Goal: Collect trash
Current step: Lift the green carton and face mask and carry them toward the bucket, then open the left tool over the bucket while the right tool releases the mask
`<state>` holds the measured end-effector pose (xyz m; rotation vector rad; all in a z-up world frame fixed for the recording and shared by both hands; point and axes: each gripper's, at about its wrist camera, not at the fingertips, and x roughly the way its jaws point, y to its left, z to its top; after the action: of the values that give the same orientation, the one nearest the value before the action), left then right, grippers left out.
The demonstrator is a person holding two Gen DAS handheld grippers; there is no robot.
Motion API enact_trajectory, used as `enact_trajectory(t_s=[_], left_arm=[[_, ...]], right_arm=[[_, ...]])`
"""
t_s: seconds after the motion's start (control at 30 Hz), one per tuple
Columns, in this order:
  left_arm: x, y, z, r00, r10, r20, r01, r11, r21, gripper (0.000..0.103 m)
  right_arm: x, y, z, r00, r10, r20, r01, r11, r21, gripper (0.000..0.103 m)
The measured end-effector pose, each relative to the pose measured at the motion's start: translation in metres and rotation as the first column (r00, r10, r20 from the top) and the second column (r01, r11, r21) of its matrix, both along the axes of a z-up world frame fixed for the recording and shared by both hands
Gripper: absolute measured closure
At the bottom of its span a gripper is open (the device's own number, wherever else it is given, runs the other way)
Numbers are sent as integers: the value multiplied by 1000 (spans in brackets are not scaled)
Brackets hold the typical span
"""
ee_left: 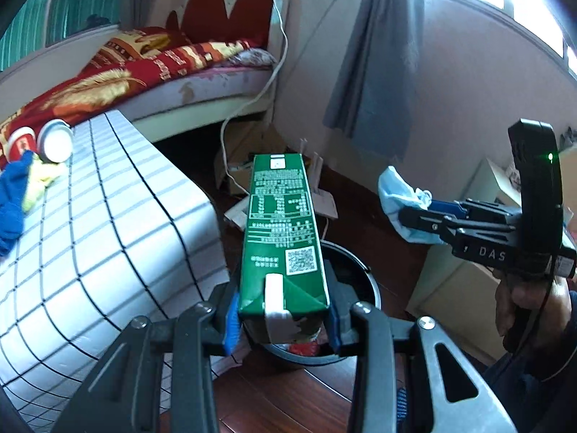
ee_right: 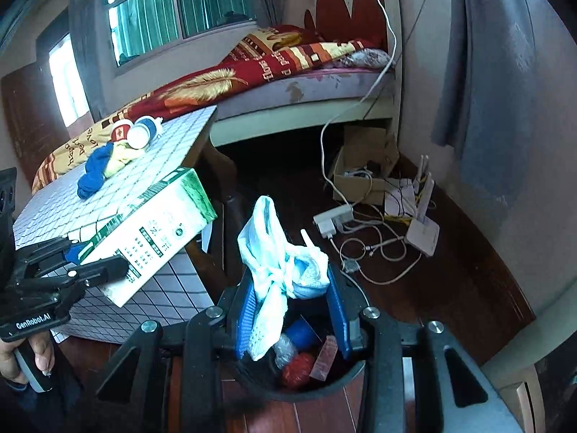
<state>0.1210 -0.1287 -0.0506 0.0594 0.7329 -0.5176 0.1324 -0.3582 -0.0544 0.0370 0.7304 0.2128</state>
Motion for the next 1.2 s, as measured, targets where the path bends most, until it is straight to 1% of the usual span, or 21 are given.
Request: enact_trajectory(t_s=[0.1, 0.17, 0.27, 0.53, 0.67, 0.83, 0.9, 0.93, 0.97, 1.0, 1.03, 1.07, 1.1, 1.13, 1.2], left_arm=[[-1, -6, -10, 1000, -14, -28, 14, 1000, 11, 64], [0, -10, -18, 998, -27, -56, 28, 999, 18, 64], [1, -15, -27, 995, -46, -87, 49, 998, 29, 64], [19, -25, -58, 982, -55, -178, 66, 996, 54, 64], [26, -30, -72, 976, -55, -209, 68, 996, 57, 64], [31, -36, -84, 969, -59, -238, 74, 996, 57, 64], [35, -36, -90, 966, -48, -254, 63, 997, 51, 63], [38, -34, -92, 965, -34, -259, 50, 997, 55, 58], [40, -33, -97, 962, -8, -274, 29, 997, 74, 48], [40, -31, -99, 961, 9, -275, 15, 996, 85, 27], [41, -29, -100, 963, 19, -269, 6, 996, 91, 15], [40, -27, -99, 965, 27, -261, -2, 995, 95, 12], [38, -25, -99, 968, 39, -247, -14, 995, 101, 7], [36, -22, -99, 970, 50, -240, -25, 994, 107, 4], [35, -18, -100, 970, 77, -230, -49, 991, 124, 3]], right_arm=[[0, -1, -9, 1000, 0, -21, -1, 1000, -15, 64], [1, 0, -17, 999, 3, -32, -4, 999, -50, 64], [3, 1, -29, 998, 11, -57, -15, 997, -75, 64], [22, -5, -71, 986, 16, -166, -28, 997, -69, 64], [33, 0, -92, 975, 37, -217, -53, 996, -68, 63], [42, 9, -112, 964, 61, -257, -85, 993, -82, 63], [46, 11, -120, 959, 66, -276, -95, 991, -93, 56], [47, 12, -125, 958, 55, -282, -95, 987, -131, 38], [49, 12, -132, 959, 18, -284, -74, 979, -190, 18], [48, 9, -135, 959, 4, -284, -65, 977, -204, 16], [50, 6, -138, 956, 0, -293, -60, 979, -196, 16], [51, 2, -141, 952, -20, -305, -44, 978, -202, 15], [51, -1, -142, 951, -38, -305, -28, 977, -211, 11], [50, -3, -143, 951, -51, -304, -18, 976, -218, 0], [48, -5, -142, 955, -70, -290, -1, 972, -237, 0]])
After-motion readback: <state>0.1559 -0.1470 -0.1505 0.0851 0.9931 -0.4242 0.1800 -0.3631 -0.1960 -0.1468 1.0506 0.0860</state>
